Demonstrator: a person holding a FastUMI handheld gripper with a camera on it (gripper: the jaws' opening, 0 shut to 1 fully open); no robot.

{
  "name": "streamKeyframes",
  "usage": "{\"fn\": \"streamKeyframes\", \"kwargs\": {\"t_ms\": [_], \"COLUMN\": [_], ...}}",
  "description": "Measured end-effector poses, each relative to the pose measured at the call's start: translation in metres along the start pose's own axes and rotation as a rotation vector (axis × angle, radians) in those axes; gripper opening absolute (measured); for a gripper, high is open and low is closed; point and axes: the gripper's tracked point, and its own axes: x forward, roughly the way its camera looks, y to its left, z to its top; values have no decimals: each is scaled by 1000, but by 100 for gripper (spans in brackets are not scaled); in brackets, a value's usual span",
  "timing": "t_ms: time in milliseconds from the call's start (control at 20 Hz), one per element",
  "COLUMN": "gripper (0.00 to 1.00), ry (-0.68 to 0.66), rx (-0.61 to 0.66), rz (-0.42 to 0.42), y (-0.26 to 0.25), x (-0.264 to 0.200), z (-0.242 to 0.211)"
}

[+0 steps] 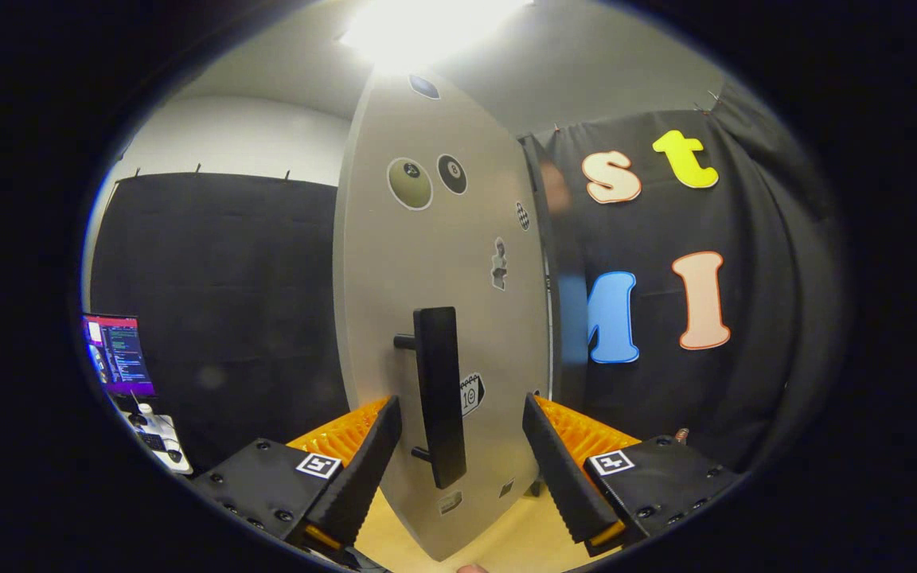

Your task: Open the shoe cabinet door, grab the shoes and put them into the shoe cabinet, then close the shoe cabinet door.

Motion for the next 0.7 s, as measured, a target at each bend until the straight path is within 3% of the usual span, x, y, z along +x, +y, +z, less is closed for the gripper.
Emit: {"fn": "streamKeyframes", "kwargs": {"t_ms": [250, 700], "gripper": [97, 97], "ry": [1, 3], "rx": [-6, 2], "rz": [43, 23], "y": [24, 71], "x": [18, 69], "z": [-1, -6]}}
